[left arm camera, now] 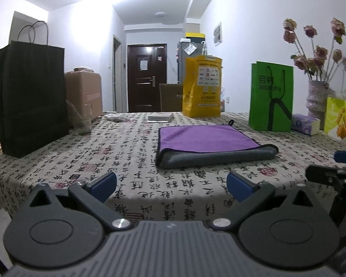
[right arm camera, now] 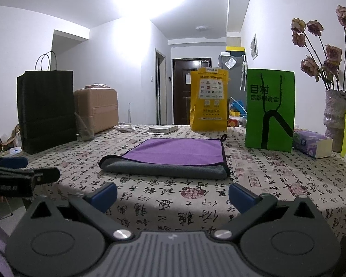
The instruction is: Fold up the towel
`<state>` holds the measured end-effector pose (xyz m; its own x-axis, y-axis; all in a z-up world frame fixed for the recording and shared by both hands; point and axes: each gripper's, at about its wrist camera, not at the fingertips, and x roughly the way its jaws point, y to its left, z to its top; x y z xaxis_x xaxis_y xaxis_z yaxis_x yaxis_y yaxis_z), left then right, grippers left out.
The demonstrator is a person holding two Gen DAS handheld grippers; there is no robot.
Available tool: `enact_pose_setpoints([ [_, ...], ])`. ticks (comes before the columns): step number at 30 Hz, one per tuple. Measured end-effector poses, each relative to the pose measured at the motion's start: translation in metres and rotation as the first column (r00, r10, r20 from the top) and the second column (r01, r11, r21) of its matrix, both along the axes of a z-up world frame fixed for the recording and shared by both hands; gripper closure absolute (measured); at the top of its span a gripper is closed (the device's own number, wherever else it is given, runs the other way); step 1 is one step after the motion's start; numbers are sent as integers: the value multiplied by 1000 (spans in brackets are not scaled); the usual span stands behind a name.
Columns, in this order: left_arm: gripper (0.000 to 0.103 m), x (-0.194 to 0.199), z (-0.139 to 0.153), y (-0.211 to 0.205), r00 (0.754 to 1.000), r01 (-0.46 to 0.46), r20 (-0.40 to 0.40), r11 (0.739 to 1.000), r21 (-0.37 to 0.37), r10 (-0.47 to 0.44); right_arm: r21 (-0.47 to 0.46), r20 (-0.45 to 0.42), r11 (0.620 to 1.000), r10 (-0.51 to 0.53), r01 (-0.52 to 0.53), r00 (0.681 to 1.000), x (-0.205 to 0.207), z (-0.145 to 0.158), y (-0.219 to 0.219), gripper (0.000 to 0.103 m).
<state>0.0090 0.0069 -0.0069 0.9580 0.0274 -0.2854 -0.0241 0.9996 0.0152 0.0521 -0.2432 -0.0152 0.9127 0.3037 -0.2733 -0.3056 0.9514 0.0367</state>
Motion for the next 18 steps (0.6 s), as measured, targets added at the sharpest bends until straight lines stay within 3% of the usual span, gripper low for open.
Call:
enact_pose_setpoints([
  [10,0,27,6,9,1000,-3,25,1000,-2,3,4,22,999,-35,35,999,14,-3,-3,0],
  [18,0,61,2,10,1000,24,-7,999,-34,-24,9,7,997,-78,78,997,48,-5,-12,0],
])
